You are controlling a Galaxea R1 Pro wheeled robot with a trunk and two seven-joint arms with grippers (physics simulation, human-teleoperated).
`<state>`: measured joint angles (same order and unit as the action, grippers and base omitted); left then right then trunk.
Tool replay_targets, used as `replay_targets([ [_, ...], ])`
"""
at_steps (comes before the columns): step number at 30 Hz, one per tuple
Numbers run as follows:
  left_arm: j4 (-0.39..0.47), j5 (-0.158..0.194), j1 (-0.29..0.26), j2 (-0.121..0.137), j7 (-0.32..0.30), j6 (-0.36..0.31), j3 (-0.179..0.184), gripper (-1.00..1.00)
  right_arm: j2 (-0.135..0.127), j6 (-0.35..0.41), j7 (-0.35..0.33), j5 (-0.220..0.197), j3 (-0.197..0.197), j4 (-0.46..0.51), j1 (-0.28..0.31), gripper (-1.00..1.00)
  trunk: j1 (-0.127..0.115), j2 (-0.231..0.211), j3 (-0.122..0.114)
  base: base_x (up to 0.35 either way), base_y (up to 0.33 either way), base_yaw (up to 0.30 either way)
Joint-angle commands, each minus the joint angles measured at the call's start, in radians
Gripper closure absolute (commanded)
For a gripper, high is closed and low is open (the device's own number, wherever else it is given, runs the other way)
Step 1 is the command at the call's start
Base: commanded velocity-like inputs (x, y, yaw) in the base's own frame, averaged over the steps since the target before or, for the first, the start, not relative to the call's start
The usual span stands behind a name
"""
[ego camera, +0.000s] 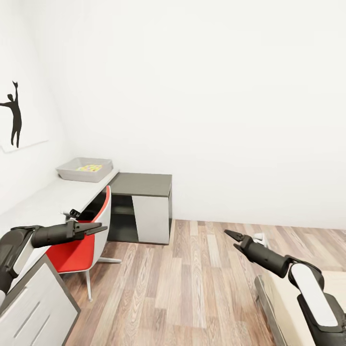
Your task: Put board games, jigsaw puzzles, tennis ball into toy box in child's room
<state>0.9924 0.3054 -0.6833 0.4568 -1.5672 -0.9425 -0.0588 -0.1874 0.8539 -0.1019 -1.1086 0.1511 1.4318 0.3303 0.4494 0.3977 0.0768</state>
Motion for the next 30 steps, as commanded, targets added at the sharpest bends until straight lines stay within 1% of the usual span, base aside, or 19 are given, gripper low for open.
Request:
replay_targets([
  [1, 0.000, 0.000, -0.001, -0.001, -0.004, -0.011, 0.001, -1.00, 0.002, -0.010, -0.006, 0.015, 0.000, -0.001, 0.001, -1.00, 0.001, 0.002, 0.002, -0.003, 0.002, -0.001],
  [3, 0.000, -0.001, -0.001, -0.002, -0.004, -0.013, 0.003, -1.00, 0.005, -0.032, -0.003, 0.039, -0.002, -0.002, 0.001, -1.00, 0.001, 0.002, 0.002, -0.001, 0.001, 0.000],
  [5, 0.000, -0.002, -0.001, -0.007, 0.011, -0.014, 0.008, -1.00, 0.013, -0.049, 0.004, 0.095, -0.005, -0.004, 0.002, -1.00, 0.001, 0.002, 0.002, 0.000, 0.000, 0.000],
  [9, 0.000, -0.003, -0.001, -0.020, 0.146, -0.015, 0.013, -1.00, 0.059, -0.058, 0.019, 0.225, -0.061, -0.034, 0.004, -1.00, 0.001, 0.002, 0.002, 0.000, 0.000, 0.000],
  [11, 0.000, -0.003, -0.001, -0.049, 0.247, -0.016, 0.017, -1.00, 0.093, -0.060, 0.066, 0.294, -0.086, -0.083, 0.009, -1.00, 0.001, 0.002, 0.002, 0.000, 0.000, 0.000],
  [12, 0.000, -0.003, -0.001, -0.058, 0.272, -0.016, 0.018, -1.00, 0.103, -0.061, 0.085, 0.308, -0.090, -0.098, 0.012, -1.00, 0.001, 0.002, 0.002, 0.000, 0.000, 0.000],
  [14, 0.000, -0.004, -0.002, -0.099, 0.373, -0.016, 0.021, -1.00, 0.145, -0.061, 0.175, 0.347, -0.099, -0.159, 0.034, -1.00, 0.001, 0.002, 0.002, 0.000, 0.000, 0.000],
  [16, 0.000, -0.004, -0.002, -0.132, 0.451, -0.016, 0.023, -1.00, 0.173, -0.060, 0.250, 0.361, -0.103, -0.203, 0.053, -1.00, 0.001, 0.002, 0.002, 0.000, 0.000, 0.000],
  [18, 0.000, -0.004, -0.002, -0.176, 0.569, -0.016, 0.025, -1.00, 0.200, -0.060, 0.344, 0.372, -0.106, -0.260, 0.080, -1.00, 0.001, 0.002, 0.002, 0.000, 0.000, 0.000],
  [19, 0.000, -0.005, -0.002, -0.187, 0.601, -0.016, 0.025, -1.00, 0.206, -0.060, 0.365, 0.373, -0.108, -0.275, 0.088, -1.00, 0.001, 0.002, 0.002, 0.000, 0.000, 0.000],
  [21, -0.002, -0.005, -0.002, -0.232, 0.745, -0.015, 0.026, -1.00, 0.226, -0.064, 0.431, 0.378, -0.118, -0.350, 0.122, -1.00, 0.001, 0.002, 0.002, 0.000, 0.000, 0.000],
  [22, -0.003, -0.004, -0.002, -0.245, 0.785, -0.015, 0.026, -1.00, 0.229, -0.068, 0.443, 0.379, -0.122, -0.374, 0.133, -1.00, 0.001, 0.002, 0.002, 0.000, 0.000, 0.000],
  [24, -0.031, -0.007, -0.004, -0.299, 0.961, 0.002, 0.026, -1.00, 0.236, -0.103, 0.472, 0.381, -0.137, -0.491, 0.184, -1.00, 0.001, 0.002, 0.002, 0.000, 0.000, 0.000],
  [25, -0.044, -0.009, -0.005, -0.313, 1.007, 0.013, 0.026, -1.00, 0.237, -0.116, 0.477, 0.382, -0.140, -0.524, 0.198, -1.00, 0.001, 0.002, 0.002, 0.000, 0.000, 0.000],
  [26, -0.077, -0.013, -0.008, -0.340, 1.101, 0.043, 0.027, -1.00, 0.240, -0.161, 0.485, 0.382, -0.150, -0.632, 0.241, -1.00, 0.001, 0.002, 0.002, 0.000, 0.000, 0.000],
  [27, -0.141, -0.017, -0.010, -0.383, 1.237, 0.105, 0.027, -1.00, 0.243, -0.196, 0.488, 0.383, -0.158, -0.707, 0.268, -1.00, 0.001, 0.002, 0.002, 0.000, 0.000, 0.000],
  [28, -0.169, -0.019, -0.011, -0.398, 1.281, 0.130, 0.027, -1.00, 0.244, -0.215, 0.489, 0.383, -0.162, -0.746, 0.281, -1.00, 0.001, 0.002, 0.002, 0.000, 0.000, 0.000],
  [29, -0.230, -0.027, -0.011, -0.427, 1.367, 0.190, 0.028, -1.00, 0.247, -0.256, 0.491, 0.383, -0.172, -0.820, 0.306, -1.00, 0.001, 0.002, 0.002, 0.000, 0.000, 0.000],
  [30, -0.265, -0.033, -0.012, -0.441, 1.409, 0.222, 0.029, -1.00, 0.249, -0.277, 0.491, 0.383, -0.178, -0.855, 0.318, -1.00, 0.001, 0.002, 0.002, 0.000, 0.000, 0.000],
])
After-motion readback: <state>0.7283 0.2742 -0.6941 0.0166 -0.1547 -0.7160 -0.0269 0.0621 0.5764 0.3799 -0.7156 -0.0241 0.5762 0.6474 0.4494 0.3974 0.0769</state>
